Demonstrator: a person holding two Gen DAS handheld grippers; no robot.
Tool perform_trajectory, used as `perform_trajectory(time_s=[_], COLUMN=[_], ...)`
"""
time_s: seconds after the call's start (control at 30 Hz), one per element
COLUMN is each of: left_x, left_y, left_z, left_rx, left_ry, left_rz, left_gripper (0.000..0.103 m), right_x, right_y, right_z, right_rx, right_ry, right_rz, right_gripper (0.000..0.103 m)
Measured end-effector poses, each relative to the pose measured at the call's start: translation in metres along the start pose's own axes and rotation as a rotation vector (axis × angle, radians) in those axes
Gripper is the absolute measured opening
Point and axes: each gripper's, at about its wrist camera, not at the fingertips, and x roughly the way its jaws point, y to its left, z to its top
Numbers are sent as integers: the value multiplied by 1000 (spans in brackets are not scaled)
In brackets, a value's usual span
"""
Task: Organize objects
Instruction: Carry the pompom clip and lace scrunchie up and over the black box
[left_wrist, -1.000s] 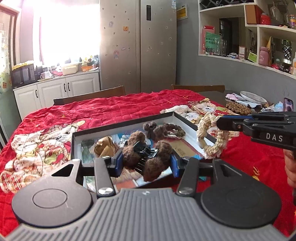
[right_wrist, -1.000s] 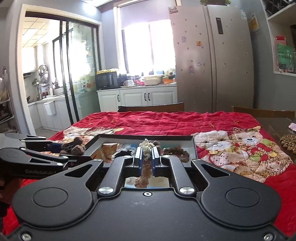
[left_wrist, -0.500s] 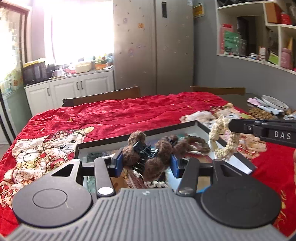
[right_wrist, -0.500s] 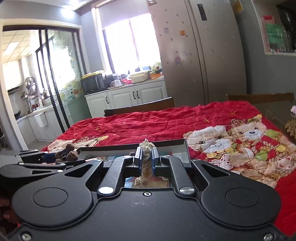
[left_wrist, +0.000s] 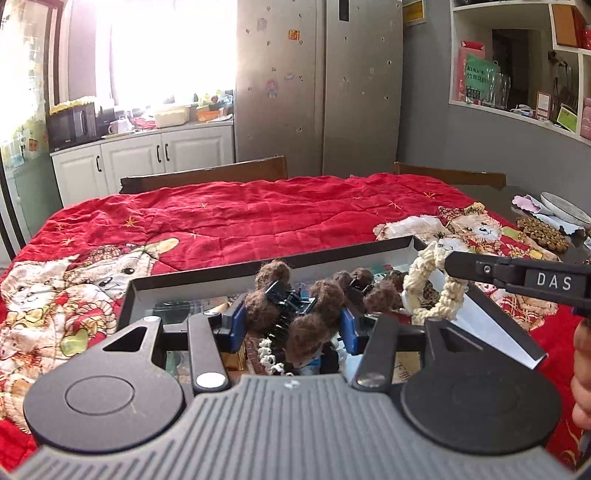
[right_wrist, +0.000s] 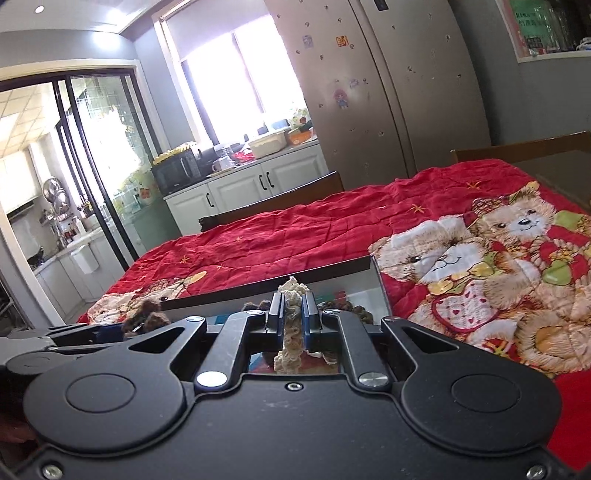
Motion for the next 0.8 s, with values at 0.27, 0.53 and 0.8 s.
perform_trajectory(time_s=[0.27,0.53,0.8], left_x=[16,24,27], left_y=[0,-1,-4], left_z=[-5,-10,-13], left_rx=[10,27,37], left_ry=[23,41,54], left_rz=[16,26,27], left_gripper=[54,55,57], right_x=[16,26,30], right_y=[-9,-17,-20], right_z=[-7,-13,-17], right_rx=[17,15,6], right_ry=[28,51,70], right_rz=[-13,-47,-64], right_gripper=[9,9,9])
